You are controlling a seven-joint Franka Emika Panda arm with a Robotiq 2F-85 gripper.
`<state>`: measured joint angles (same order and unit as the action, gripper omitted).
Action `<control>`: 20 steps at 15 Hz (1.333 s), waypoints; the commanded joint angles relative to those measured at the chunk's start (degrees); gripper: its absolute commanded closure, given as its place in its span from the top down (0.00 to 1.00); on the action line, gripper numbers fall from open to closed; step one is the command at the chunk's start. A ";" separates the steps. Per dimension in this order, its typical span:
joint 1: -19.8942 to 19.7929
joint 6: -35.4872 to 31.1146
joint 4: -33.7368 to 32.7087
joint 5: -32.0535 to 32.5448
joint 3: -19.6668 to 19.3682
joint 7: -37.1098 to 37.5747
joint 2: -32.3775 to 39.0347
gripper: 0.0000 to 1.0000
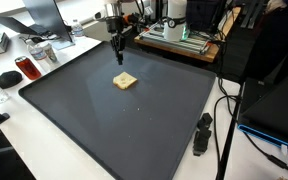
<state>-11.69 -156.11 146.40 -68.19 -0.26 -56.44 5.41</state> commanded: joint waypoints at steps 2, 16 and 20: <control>3.74 -6.52 4.89 3.61 2.75 6.12 -5.97 0.05; 7.39 -4.20 6.89 62.87 0.55 49.85 -11.89 0.05; 8.33 8.34 2.58 69.64 1.40 55.43 -15.71 0.05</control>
<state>-4.21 -156.37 151.12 -2.88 0.96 -5.26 -6.11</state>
